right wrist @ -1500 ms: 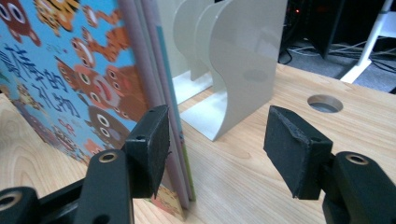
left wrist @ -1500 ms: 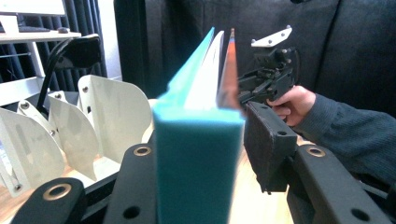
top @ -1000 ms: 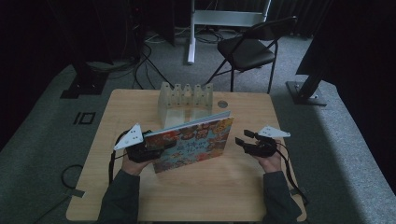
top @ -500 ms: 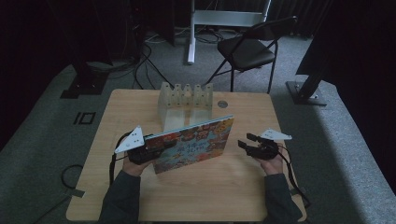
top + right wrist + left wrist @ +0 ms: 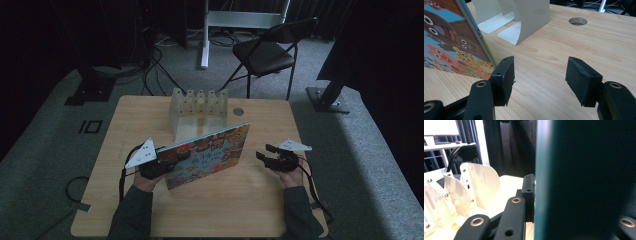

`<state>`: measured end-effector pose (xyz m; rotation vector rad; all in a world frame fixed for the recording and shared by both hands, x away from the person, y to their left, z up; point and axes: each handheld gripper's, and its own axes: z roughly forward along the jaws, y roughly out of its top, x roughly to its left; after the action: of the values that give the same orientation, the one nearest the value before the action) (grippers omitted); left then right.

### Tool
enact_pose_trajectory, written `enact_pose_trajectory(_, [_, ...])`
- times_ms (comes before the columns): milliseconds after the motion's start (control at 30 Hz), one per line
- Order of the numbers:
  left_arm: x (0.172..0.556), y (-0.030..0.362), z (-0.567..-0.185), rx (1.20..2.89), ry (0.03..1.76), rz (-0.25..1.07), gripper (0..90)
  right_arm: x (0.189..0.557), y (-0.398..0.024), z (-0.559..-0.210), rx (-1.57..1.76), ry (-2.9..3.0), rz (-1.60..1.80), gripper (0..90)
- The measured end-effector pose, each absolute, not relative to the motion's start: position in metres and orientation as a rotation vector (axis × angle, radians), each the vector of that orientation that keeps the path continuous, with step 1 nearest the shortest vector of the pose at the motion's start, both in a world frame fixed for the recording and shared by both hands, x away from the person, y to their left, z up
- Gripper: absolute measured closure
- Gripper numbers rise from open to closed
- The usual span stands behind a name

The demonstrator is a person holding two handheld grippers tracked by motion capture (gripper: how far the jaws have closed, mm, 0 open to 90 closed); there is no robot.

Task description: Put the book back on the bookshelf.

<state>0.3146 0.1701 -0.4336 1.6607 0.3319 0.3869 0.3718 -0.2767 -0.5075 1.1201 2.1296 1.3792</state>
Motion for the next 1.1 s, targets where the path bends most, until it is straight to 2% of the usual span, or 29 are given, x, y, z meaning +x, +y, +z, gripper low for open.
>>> enact_pose_trajectory(233, [0.315,0.168,-0.444,1.659,0.346,0.371,72.3,0.372,-0.28,-0.512,1.14,2.13,1.368,39.7])
enact_pose_trajectory(367, [0.311,0.165,-0.445,1.662,0.327,0.401,79.7,0.371,-0.281,-0.513,1.149,2.128,1.368,39.7])
enact_pose_trajectory(733, [0.299,0.155,-0.447,1.648,0.362,0.495,80.5,0.371,-0.284,-0.514,1.162,2.118,1.362,39.7])
enact_pose_trajectory(900, [0.3,0.156,-0.447,1.638,0.378,0.482,80.3,0.372,-0.286,-0.516,1.186,2.111,1.356,39.6])
enact_pose_trajectory(1000, [0.302,0.157,-0.448,1.624,0.391,0.48,78.9,0.372,-0.287,-0.517,1.195,2.107,1.35,39.6])
enact_pose_trajectory(1100, [0.303,0.159,-0.452,1.611,0.413,0.486,73.2,0.373,-0.288,-0.519,1.208,2.104,1.347,39.6])
